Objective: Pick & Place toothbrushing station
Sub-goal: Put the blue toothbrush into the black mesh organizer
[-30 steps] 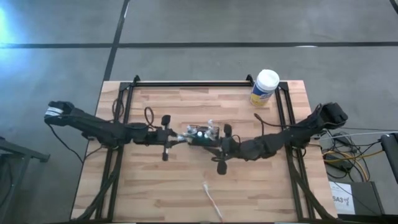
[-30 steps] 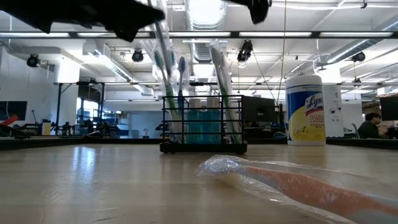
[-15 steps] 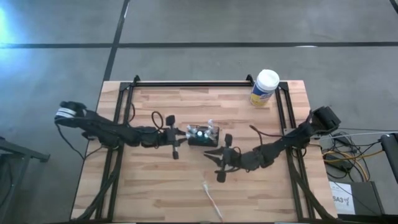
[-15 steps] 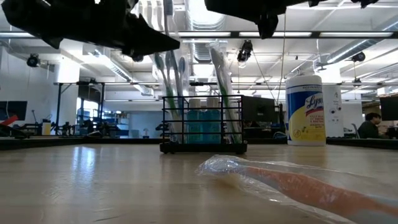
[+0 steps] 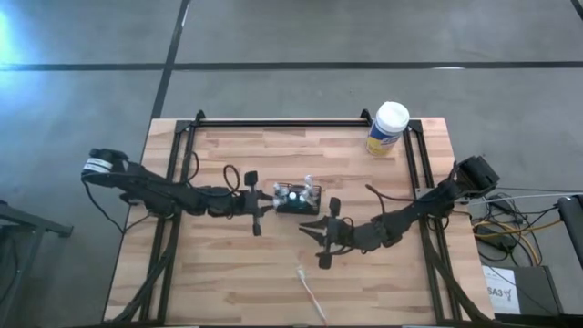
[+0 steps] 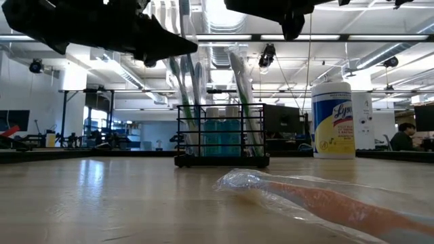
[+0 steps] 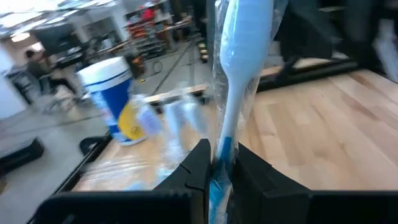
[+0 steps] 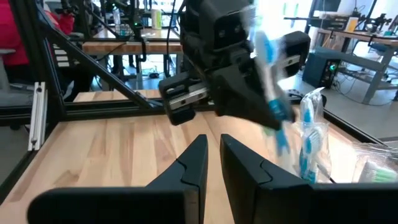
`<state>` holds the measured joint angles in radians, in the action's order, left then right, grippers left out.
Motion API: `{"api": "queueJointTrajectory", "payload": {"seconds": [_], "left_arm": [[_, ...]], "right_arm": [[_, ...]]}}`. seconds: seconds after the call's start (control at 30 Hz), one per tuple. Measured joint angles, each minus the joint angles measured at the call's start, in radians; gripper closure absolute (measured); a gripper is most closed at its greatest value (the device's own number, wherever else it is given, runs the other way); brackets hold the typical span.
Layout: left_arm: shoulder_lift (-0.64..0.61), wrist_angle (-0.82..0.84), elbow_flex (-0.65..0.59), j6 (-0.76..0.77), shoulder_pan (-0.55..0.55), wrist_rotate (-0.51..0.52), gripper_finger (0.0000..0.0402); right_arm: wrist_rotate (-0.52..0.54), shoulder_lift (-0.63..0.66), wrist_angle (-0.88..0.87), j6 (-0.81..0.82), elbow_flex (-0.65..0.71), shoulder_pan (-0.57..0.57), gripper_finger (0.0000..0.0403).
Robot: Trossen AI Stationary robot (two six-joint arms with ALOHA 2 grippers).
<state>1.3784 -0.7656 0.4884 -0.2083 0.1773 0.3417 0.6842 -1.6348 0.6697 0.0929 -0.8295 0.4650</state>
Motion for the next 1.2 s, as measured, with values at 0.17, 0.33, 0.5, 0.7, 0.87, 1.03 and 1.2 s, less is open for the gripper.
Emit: {"api": "queueJointTrajectory", "payload": {"seconds": [0.17, 0.33, 0.5, 0.7, 0.87, 1.03, 1.2], "left_arm": [[-0.031, 0.027, 0.000, -0.040, 0.013, -0.028, 0.0363], [-0.080, 0.069, -0.003, -0.038, 0.019, -0.046, 0.0363], [-0.183, 0.143, 0.017, -0.050, 0.027, -0.069, 0.0363], [-0.284, 0.270, 0.075, -0.077, 0.043, -0.122, 0.0363], [-0.306, 0.326, 0.094, 0.014, 0.083, -0.286, 0.0363], [-0.247, 0.304, 0.069, 0.053, 0.123, -0.268, 0.0363], [-0.164, 0.261, 0.061, 0.044, 0.109, -0.230, 0.0363]], "right_arm": [[0.000, 0.000, 0.000, 0.000, 0.000, 0.000, 0.0360], [-0.001, 0.000, -0.004, -0.011, 0.000, 0.000, 0.0360], [-0.002, 0.000, -0.005, -0.011, 0.000, 0.000, 0.0360], [-0.002, 0.000, -0.006, -0.010, 0.000, 0.000, 0.0360], [-0.002, 0.000, -0.004, -0.013, 0.000, 0.000, 0.0360], [-0.003, 0.000, -0.001, -0.014, 0.000, 0.000, 0.0360], [-0.002, -0.001, 0.000, -0.014, 0.000, 0.000, 0.0360]]}}
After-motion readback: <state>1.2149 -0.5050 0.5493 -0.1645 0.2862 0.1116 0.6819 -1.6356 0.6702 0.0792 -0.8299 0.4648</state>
